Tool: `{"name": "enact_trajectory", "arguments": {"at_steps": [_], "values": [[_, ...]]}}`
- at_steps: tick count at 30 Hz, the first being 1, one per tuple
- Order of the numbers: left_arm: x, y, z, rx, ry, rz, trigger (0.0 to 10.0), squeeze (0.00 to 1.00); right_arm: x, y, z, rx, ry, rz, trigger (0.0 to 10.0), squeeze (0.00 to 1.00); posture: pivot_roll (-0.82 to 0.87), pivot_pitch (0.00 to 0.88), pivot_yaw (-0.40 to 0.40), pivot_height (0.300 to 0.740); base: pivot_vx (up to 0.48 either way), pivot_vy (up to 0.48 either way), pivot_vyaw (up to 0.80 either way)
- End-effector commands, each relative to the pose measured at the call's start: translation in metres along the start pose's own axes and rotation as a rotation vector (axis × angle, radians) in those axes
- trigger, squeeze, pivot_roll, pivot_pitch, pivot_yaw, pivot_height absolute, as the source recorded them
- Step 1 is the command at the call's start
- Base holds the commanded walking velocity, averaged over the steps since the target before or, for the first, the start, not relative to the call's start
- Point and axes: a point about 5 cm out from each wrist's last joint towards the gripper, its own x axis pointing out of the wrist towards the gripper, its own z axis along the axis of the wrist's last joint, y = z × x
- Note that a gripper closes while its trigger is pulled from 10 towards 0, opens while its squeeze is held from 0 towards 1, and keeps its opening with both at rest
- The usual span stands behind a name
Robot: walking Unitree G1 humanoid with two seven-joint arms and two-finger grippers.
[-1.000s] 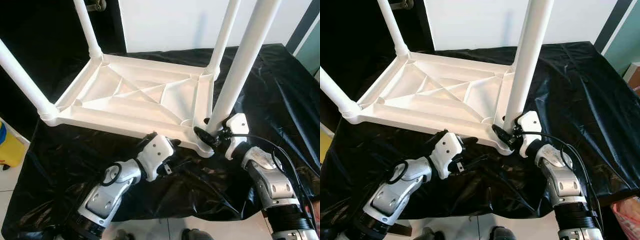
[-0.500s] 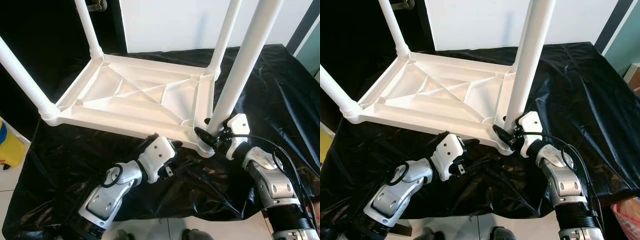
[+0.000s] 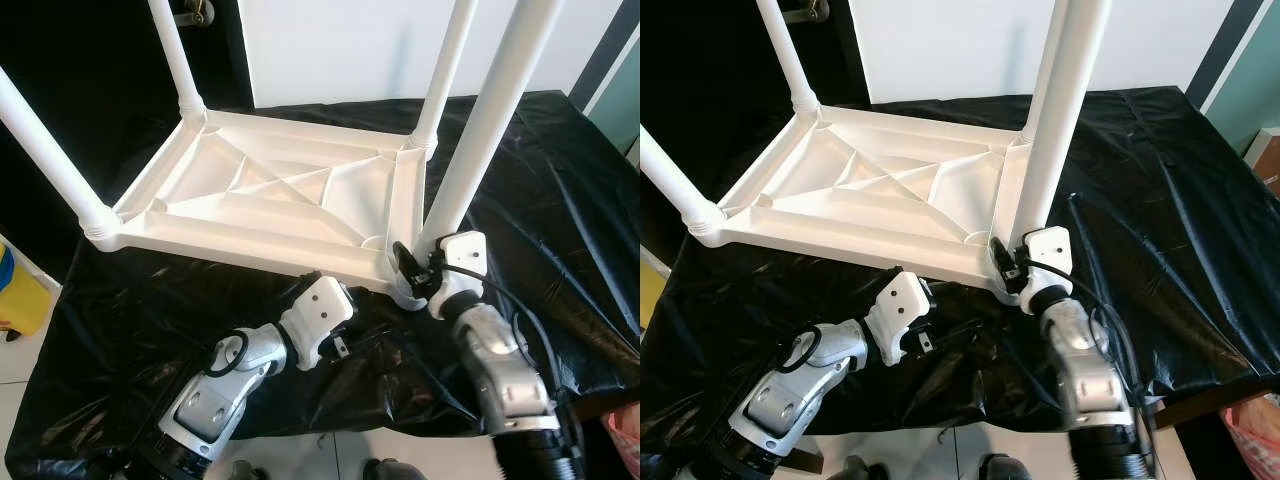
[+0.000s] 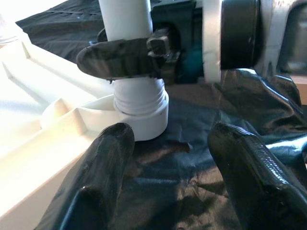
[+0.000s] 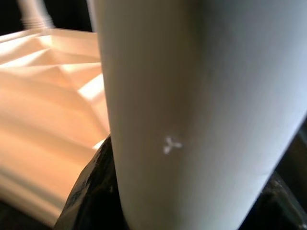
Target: Building children table
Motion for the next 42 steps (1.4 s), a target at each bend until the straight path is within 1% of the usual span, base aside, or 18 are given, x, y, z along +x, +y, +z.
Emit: {"name": "enact_trajectory", "arguments": {"at_steps": [1, 3, 5, 6, 10, 23, 25, 26, 29, 30, 33, 36, 37, 39, 40, 42], "values": [[0.001, -0.005, 0.000, 0.003, 0.006, -0.068, 10.0, 0.00, -0.007, -0.002, -0.021, 0.009, 0.117, -0.108, 10.0, 0.00, -0.13, 0.105, 0.011, 0.740, 0.000, 0.000, 0.00], [0.001, -0.005, 0.000, 0.003, 0.006, -0.068, 10.0, 0.00, -0.008, -0.002, -0.021, 0.013, 0.116, -0.131, 10.0, 0.00, -0.13, 0.105, 0.011, 0.740, 0.000, 0.000, 0.00], [0.002, -0.005, 0.000, 0.005, 0.004, -0.070, 10.0, 0.00, -0.011, 0.001, -0.021, 0.035, 0.123, -0.206, 10.0, 0.00, -0.13, 0.100, 0.010, 0.740, 0.000, 0.000, 0.00], [0.002, -0.005, 0.000, 0.006, 0.003, -0.071, 10.0, 0.00, -0.011, 0.006, -0.021, 0.043, 0.126, -0.202, 10.0, 0.00, -0.13, 0.097, 0.009, 0.740, 0.000, 0.000, 0.00], [0.003, -0.005, 0.000, 0.007, 0.001, -0.072, 10.0, 0.00, -0.011, 0.011, -0.019, 0.048, 0.127, -0.196, 10.0, 0.00, -0.13, 0.096, 0.009, 0.740, 0.000, 0.000, 0.00], [0.005, -0.005, 0.001, 0.012, -0.002, -0.083, 10.0, 0.00, -0.013, 0.014, -0.016, 0.050, 0.123, -0.212, 10.0, 0.00, -0.13, 0.089, 0.009, 0.740, 0.000, 0.000, 0.00], [0.005, -0.005, 0.001, 0.011, -0.003, -0.083, 10.0, 0.00, -0.013, 0.014, -0.015, 0.050, 0.119, -0.211, 10.0, 0.02, -0.13, 0.090, 0.009, 0.740, 0.000, 0.000, 0.00], [0.005, -0.005, 0.001, 0.011, -0.003, -0.082, 10.0, 0.00, -0.014, 0.012, -0.014, 0.047, 0.113, -0.211, 10.0, 1.00, -0.13, 0.090, 0.007, 0.740, 0.000, 0.000, 0.00], [0.005, -0.006, 0.001, 0.010, -0.003, -0.082, 10.0, 0.00, -0.014, 0.011, -0.013, 0.041, 0.102, -0.206, 10.0, 1.00, -0.13, 0.090, 0.007, 0.740, 0.000, 0.000, 0.00], [0.005, -0.006, 0.001, 0.009, -0.004, -0.081, 10.0, 0.00, -0.014, 0.007, -0.009, 0.039, 0.080, -0.193, 10.0, 1.00, -0.13, 0.090, 0.007, 0.740, 0.000, 0.000, 0.00], [0.005, -0.006, 0.001, 0.009, -0.004, -0.081, 10.0, 0.00, -0.014, 0.007, -0.009, 0.039, 0.080, -0.193, 10.0, 1.00, -0.13, 0.090, 0.007, 0.740, 0.000, 0.000, 0.00], [0.005, -0.006, 0.002, 0.009, -0.005, -0.082, 10.0, 0.00, -0.017, -0.007, -0.001, 0.028, 0.021, -0.127, 10.0, 1.00, -0.14, 0.098, 0.012, 0.740, 0.000, 0.000, 0.00], [0.005, -0.006, 0.002, 0.009, -0.005, -0.082, 10.0, 0.00, -0.017, -0.007, -0.001, 0.028, 0.021, -0.127, 10.0, 1.00, -0.14, 0.098, 0.012, 0.740, 0.000, 0.000, 0.00], [0.005, -0.006, 0.001, 0.008, -0.005, -0.083, 10.0, 0.00, -0.018, -0.016, 0.000, 0.015, 0.009, -0.080, 10.0, 1.00, -0.14, 0.098, 0.012, 0.740, 0.000, 0.000, 0.00], [0.005, -0.006, 0.001, 0.008, -0.005, -0.083, 10.0, 0.00, -0.018, -0.016, 0.000, 0.015, 0.009, -0.080, 10.0, 1.00, -0.14, 0.098, 0.012, 0.740, 0.000, 0.000, 0.00], [0.004, -0.006, 0.002, 0.008, -0.004, -0.083, 10.0, 0.00, -0.017, -0.021, 0.000, 0.008, 0.008, -0.013, 10.0, 1.00, -0.15, 0.104, 0.020, 0.740, 0.000, 0.000, 0.00]]}}
